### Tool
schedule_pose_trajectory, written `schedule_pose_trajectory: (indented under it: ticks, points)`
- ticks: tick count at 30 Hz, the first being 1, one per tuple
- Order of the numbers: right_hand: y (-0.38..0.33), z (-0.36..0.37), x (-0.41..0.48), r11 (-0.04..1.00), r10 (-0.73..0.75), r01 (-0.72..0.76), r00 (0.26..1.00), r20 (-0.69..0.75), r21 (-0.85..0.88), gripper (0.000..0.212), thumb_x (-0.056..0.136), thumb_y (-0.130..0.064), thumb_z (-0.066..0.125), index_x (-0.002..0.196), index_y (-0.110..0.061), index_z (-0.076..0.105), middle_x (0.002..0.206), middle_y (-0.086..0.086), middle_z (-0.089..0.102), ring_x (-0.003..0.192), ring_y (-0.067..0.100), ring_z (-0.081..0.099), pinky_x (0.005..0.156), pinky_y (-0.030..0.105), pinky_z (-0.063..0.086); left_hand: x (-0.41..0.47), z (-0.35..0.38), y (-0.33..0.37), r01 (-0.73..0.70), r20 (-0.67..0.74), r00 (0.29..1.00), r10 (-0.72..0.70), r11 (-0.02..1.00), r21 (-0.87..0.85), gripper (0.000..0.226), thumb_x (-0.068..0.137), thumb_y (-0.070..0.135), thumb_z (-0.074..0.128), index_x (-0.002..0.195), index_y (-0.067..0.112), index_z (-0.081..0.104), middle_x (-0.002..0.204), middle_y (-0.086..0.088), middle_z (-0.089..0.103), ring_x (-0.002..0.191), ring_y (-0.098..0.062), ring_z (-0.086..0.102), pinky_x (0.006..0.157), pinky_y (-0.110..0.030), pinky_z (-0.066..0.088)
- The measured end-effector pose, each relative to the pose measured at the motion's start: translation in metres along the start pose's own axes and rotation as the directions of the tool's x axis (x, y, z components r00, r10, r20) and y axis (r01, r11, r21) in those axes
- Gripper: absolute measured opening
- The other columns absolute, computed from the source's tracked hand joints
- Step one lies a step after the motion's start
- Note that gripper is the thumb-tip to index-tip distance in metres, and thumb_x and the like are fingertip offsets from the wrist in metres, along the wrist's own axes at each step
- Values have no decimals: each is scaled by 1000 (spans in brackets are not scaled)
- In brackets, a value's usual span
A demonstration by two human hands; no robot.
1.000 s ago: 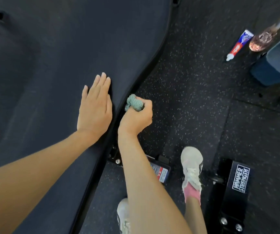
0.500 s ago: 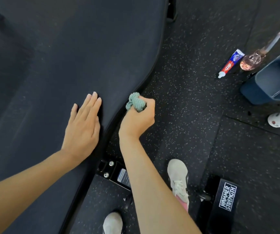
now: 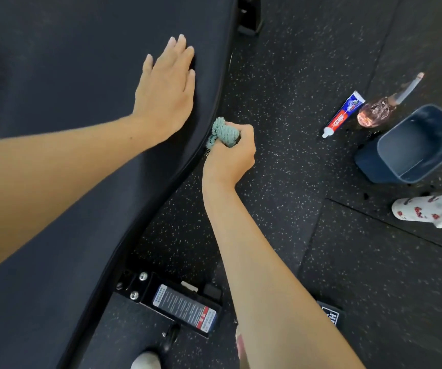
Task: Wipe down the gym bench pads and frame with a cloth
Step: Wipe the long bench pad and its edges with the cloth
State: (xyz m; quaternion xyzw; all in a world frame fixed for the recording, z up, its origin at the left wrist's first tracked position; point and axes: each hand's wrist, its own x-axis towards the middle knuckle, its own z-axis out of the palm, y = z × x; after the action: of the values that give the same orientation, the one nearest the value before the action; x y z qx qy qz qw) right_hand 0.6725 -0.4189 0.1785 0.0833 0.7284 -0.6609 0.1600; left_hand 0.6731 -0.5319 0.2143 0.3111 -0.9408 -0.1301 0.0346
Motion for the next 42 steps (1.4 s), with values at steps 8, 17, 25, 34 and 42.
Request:
schedule_pose_trajectory:
  ticks: [8, 17, 25, 34, 42]
  points:
    - [-26, 20, 71, 999, -16, 19, 997, 77, -46, 32, 81, 14, 55, 78, -17, 56, 71, -11, 55, 66, 9, 51, 55, 12, 41, 76, 6, 0, 38, -37, 999, -37, 999, 29, 46, 104, 18, 23, 148, 8, 27, 158, -6, 19, 147, -18, 11, 119, -41, 5]
    - [-43, 57, 133, 999, 11, -10, 1000, 26, -38, 37, 74, 19, 47, 80, -13, 65, 70, -9, 58, 68, 11, 55, 69, 36, 54, 79, 7, 6, 84, -84, 993, -84, 996, 1, 48, 102, 19, 24, 149, 9, 28, 158, -3, 23, 146, -14, 14, 120, -36, 7]
    - [-38, 14, 89, 993, -91, 103, 981, 168, -62, 38, 72, 21, 58, 95, -6, 73, 91, 1, 71, 80, 2, 62, 80, 17, 53, 77, 8, 11, 91, -83, 993, -89, 996, 18, 48, 101, 17, 24, 148, 9, 28, 158, -4, 21, 147, -14, 13, 120, -35, 6]
    - [-45, 48, 153, 986, -102, 125, 976, 192, -112, 41, 69, 19, 49, 90, -7, 74, 75, -7, 65, 66, 3, 56, 69, 12, 48, 77, 10, 9, 102, -97, 990, -100, 994, 23, 48, 101, 16, 24, 148, 9, 29, 158, -3, 22, 146, -13, 14, 120, -35, 6]
    - [-50, 21, 140, 957, -81, 185, 909, 410, -222, 45, 73, 21, 48, 98, -5, 75, 82, -2, 67, 69, 3, 54, 62, 3, 41, 79, 10, 10, 102, -95, 991, -98, 994, 36, 48, 101, 15, 25, 148, 8, 29, 158, -4, 22, 146, -14, 14, 120, -35, 7]
